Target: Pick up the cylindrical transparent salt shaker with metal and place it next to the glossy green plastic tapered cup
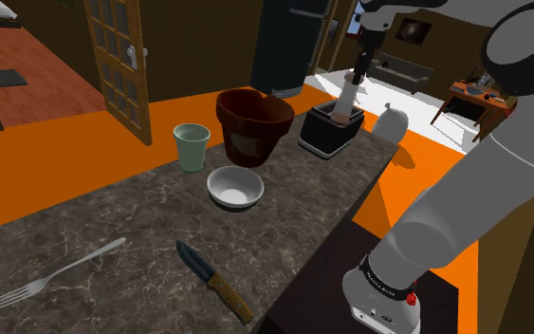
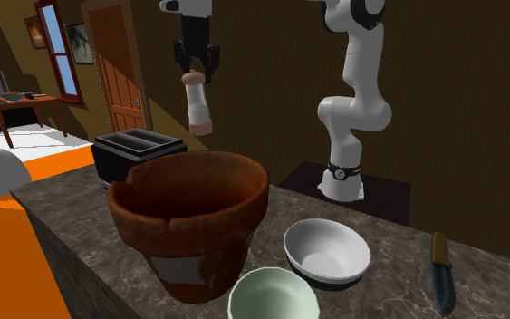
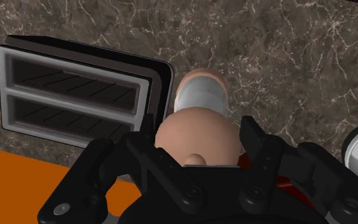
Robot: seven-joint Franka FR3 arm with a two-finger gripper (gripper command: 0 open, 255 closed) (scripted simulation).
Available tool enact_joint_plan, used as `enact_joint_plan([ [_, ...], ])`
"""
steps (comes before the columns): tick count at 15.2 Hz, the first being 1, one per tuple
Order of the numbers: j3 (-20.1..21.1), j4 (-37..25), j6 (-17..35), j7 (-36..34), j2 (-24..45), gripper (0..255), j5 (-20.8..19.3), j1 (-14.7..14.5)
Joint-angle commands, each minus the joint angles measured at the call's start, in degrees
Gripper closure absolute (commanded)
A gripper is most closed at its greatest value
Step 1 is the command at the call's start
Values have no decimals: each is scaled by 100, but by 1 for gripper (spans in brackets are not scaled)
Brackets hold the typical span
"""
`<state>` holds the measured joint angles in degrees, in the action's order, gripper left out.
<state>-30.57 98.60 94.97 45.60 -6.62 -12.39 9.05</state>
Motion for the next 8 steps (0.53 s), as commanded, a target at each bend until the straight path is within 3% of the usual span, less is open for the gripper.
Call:
enact_joint_plan([
  [1,-4,-200,-155,40,48,255,27,-2],
  [3,-7,-355,-276,70,83,255,46,-2],
  [8,488,81,-401,-743,-367,255,-125,-305],
])
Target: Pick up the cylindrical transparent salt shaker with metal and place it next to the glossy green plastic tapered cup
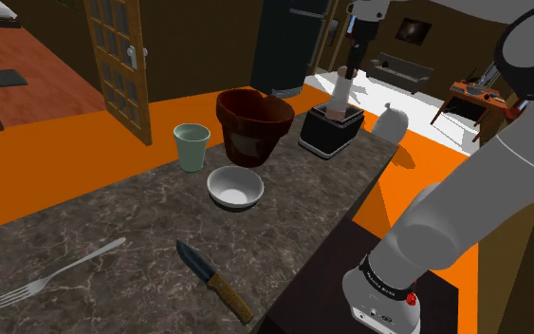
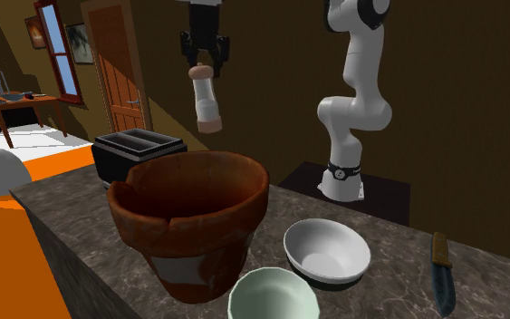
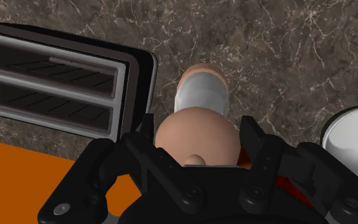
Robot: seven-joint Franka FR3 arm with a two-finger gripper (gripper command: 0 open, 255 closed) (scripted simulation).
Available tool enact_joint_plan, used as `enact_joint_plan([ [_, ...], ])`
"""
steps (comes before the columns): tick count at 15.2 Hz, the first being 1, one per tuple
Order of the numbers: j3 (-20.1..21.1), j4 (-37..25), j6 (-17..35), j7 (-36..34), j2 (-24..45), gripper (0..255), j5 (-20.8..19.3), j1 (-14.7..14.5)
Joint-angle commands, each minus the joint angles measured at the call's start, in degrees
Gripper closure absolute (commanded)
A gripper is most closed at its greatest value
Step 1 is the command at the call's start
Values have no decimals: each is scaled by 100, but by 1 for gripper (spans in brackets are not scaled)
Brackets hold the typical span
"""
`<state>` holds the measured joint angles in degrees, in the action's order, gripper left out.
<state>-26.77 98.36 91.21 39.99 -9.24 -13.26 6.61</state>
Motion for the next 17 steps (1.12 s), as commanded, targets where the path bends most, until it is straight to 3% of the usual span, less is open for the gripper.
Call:
enact_joint_plan([
  [1,206,170,-53,-336,-172,255,-51,-117],
  [9,962,454,-272,-1508,-445,255,12,-547],
  [17,1654,319,-480,-2591,-307,255,236,-980],
])
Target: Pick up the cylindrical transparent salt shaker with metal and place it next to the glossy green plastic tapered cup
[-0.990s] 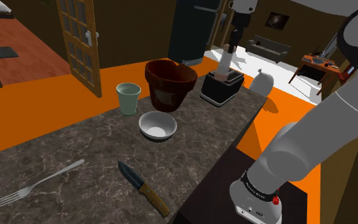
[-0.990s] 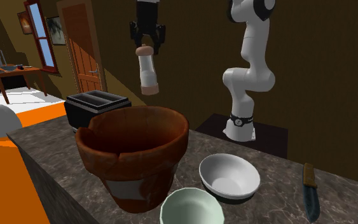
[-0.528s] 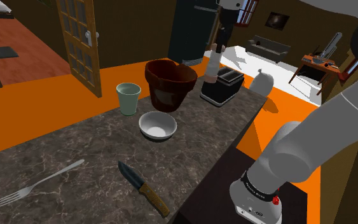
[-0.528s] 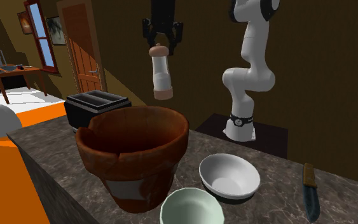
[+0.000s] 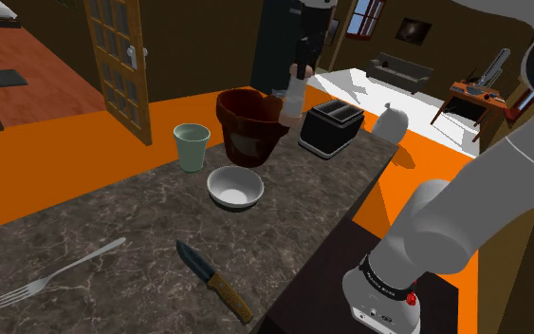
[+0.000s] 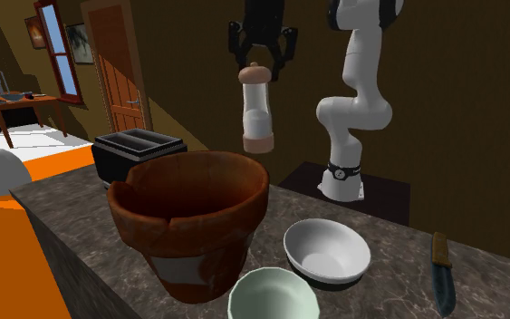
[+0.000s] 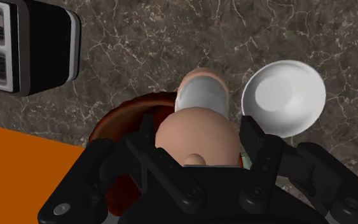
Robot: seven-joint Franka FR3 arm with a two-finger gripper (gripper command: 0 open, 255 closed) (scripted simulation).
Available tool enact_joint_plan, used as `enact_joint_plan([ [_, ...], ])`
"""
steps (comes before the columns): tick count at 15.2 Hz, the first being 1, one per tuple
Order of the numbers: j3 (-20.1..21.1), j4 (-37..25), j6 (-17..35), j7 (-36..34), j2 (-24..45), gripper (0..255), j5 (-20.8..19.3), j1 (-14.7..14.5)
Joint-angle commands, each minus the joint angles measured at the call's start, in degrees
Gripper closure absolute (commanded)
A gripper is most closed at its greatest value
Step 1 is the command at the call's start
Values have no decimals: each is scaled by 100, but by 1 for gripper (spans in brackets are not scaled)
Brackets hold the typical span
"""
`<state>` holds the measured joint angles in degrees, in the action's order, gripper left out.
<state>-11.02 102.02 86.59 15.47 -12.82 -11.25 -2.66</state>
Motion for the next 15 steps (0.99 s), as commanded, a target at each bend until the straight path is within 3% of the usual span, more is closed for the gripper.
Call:
enact_joint_plan([
  [1,161,-93,-44,-269,95,255,66,-108],
  [8,695,-614,-241,-1158,563,255,268,-496],
  [15,1158,-1517,-511,-2003,1314,255,393,-901],
])
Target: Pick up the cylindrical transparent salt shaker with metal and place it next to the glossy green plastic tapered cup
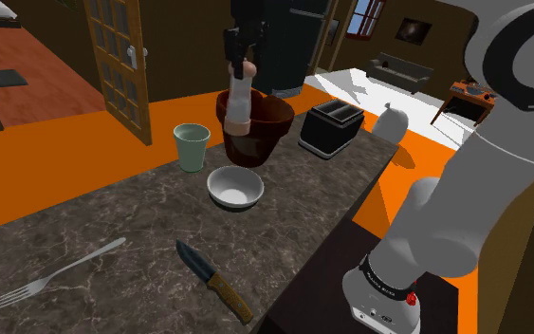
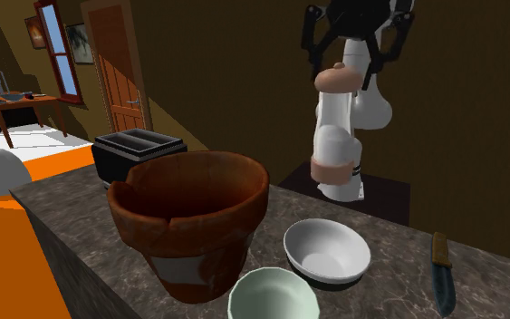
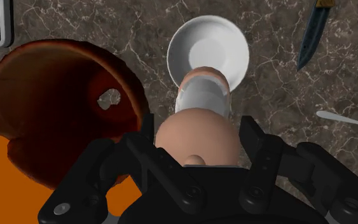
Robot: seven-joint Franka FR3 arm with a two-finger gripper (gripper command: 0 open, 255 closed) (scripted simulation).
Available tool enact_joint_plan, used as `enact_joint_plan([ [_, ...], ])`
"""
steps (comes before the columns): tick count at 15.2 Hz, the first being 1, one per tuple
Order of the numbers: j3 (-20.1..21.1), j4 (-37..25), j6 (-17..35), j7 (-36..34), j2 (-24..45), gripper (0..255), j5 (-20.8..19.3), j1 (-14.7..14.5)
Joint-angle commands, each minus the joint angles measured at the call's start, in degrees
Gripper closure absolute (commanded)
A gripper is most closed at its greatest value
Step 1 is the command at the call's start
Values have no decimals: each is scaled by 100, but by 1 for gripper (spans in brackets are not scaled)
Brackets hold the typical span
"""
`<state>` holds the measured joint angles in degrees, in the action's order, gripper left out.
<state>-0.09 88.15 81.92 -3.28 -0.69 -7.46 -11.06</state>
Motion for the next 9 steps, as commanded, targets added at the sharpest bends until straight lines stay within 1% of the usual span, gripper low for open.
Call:
enact_joint_plan([
  [1,125,-297,-93,-244,233,255,22,-122],
  [5,345,-1085,-336,-697,835,255,27,-381],
  [9,526,-2144,-690,-1119,1593,255,-20,-681],
])
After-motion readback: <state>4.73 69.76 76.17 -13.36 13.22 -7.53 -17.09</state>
